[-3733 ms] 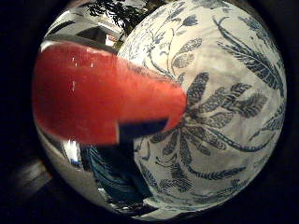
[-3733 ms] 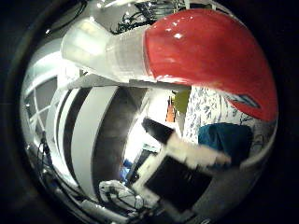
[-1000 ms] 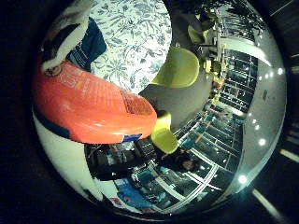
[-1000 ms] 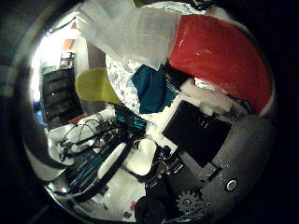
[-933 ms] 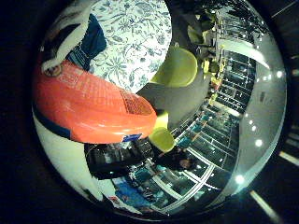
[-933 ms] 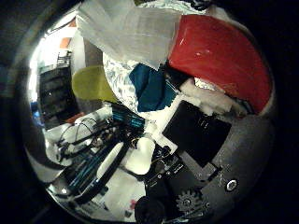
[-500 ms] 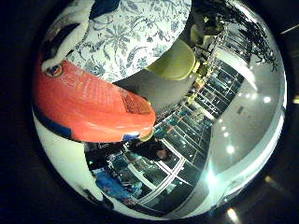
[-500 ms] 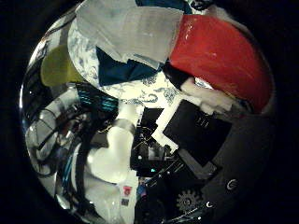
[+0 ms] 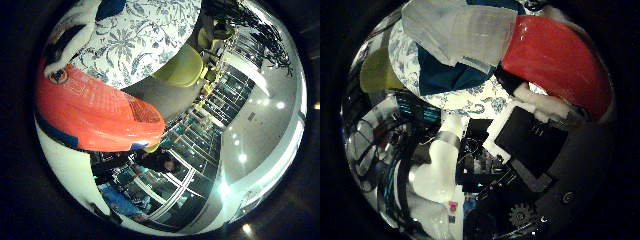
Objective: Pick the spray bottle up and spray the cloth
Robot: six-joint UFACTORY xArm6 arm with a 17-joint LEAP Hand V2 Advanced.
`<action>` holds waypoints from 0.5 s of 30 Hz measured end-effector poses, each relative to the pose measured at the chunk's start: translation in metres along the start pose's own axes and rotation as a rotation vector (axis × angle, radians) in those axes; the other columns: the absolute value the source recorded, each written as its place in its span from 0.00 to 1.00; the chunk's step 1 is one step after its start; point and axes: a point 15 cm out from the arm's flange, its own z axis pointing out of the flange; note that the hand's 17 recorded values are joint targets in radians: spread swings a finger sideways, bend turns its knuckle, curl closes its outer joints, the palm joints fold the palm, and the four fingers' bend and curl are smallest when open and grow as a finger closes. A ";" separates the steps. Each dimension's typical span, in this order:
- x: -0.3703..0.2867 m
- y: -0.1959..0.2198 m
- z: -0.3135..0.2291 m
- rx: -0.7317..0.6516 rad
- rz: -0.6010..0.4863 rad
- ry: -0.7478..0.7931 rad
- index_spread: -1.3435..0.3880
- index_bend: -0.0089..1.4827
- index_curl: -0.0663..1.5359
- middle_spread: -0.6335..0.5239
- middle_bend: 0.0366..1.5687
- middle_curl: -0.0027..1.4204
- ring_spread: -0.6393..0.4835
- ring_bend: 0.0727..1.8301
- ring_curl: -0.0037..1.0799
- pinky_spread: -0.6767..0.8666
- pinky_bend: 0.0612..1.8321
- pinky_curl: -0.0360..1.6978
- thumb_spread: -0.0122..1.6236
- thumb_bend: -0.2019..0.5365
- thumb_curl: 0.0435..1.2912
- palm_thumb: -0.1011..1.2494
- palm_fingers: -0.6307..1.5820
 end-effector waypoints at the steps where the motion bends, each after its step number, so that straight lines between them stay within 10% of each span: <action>1: 0.004 -0.001 -0.012 0.026 0.016 -0.010 0.67 0.79 0.55 0.46 0.89 0.48 0.38 0.72 0.75 0.31 0.53 0.84 0.59 0.26 0.58 0.88 0.79; 15: -0.017 -0.049 -0.165 0.356 0.045 -0.452 0.67 0.78 0.55 0.48 0.89 0.48 0.39 0.73 0.74 0.31 0.54 0.83 0.59 0.26 0.57 0.89 0.80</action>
